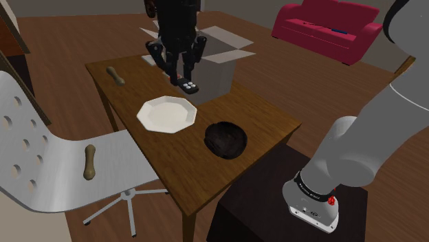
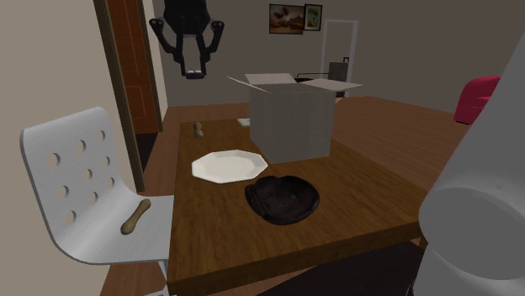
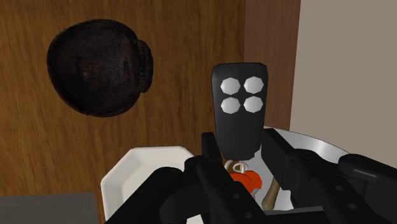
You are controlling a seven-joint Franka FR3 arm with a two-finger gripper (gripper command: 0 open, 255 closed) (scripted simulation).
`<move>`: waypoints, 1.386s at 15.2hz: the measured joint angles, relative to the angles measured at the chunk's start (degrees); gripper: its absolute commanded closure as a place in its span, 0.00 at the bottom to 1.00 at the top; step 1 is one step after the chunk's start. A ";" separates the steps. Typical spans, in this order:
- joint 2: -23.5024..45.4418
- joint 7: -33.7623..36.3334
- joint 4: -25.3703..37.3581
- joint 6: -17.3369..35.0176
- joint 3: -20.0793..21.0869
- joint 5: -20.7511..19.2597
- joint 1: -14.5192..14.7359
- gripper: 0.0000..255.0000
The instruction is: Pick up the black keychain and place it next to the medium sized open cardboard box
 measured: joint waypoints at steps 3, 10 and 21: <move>0.70 0.51 3.30 -2.62 0.21 -0.24 0.11 1.00; -2.18 -3.93 2.75 -5.02 -2.54 0.29 -1.79 1.00; -12.31 -20.90 -7.57 -5.31 -13.68 -0.49 -7.21 1.00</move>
